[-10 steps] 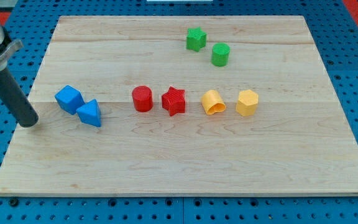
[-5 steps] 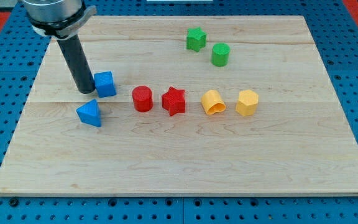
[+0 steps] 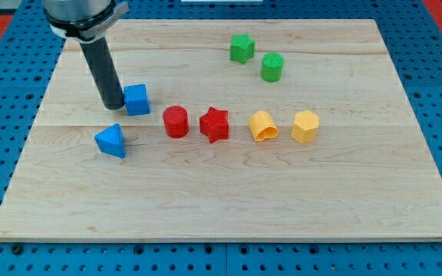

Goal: Keep the blue cube at the top side of the blue triangle

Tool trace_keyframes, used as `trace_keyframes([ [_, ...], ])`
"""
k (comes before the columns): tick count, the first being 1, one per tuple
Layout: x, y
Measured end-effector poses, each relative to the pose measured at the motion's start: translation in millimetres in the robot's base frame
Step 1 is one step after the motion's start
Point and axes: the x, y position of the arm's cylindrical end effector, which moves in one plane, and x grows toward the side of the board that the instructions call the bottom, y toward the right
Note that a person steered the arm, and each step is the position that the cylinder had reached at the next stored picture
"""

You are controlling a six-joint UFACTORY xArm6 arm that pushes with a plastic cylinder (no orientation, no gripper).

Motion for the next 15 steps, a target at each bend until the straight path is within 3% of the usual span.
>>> trace_keyframes([
  [6, -85, 7],
  [8, -30, 3],
  [10, -57, 24],
  [12, -48, 136],
  [13, -20, 124],
  [15, -17, 46],
])
